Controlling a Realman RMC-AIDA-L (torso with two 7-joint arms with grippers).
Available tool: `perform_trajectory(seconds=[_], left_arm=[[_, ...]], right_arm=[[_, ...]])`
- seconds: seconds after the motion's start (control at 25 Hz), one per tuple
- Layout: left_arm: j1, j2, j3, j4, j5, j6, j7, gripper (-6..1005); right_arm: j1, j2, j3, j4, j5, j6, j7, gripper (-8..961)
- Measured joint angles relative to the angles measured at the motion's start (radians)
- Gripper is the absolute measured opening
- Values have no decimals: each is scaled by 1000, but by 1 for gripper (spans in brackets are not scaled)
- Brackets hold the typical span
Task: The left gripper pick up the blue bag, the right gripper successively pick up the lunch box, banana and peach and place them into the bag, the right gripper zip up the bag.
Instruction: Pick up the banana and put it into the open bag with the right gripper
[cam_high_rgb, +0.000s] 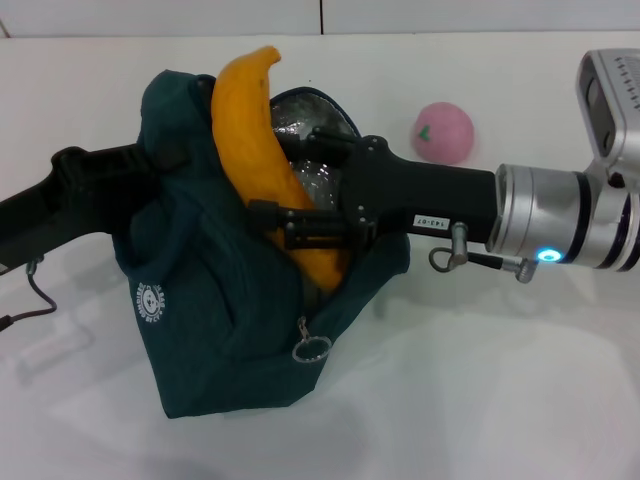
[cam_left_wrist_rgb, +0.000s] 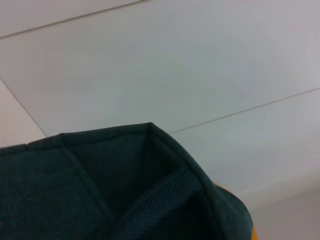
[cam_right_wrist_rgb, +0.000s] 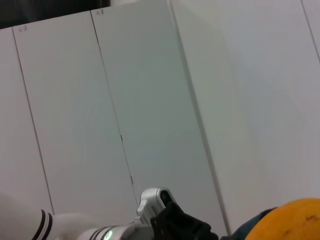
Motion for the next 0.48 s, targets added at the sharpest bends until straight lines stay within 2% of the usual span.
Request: perform_trajectory(seconds=[0.2, 0.28, 0.48], left_arm=[[0, 0, 0, 0, 0, 1, 0, 37], [0, 0, -1, 0, 0, 2, 0, 37], [3, 0, -1, -1, 0, 3, 0, 37]], right_arm=[[-10, -3, 30, -1, 0, -34, -22, 843], [-38, -6, 69, -16, -2, -54, -45, 876], [-100, -9, 119, -67, -8, -63, -103, 874]])
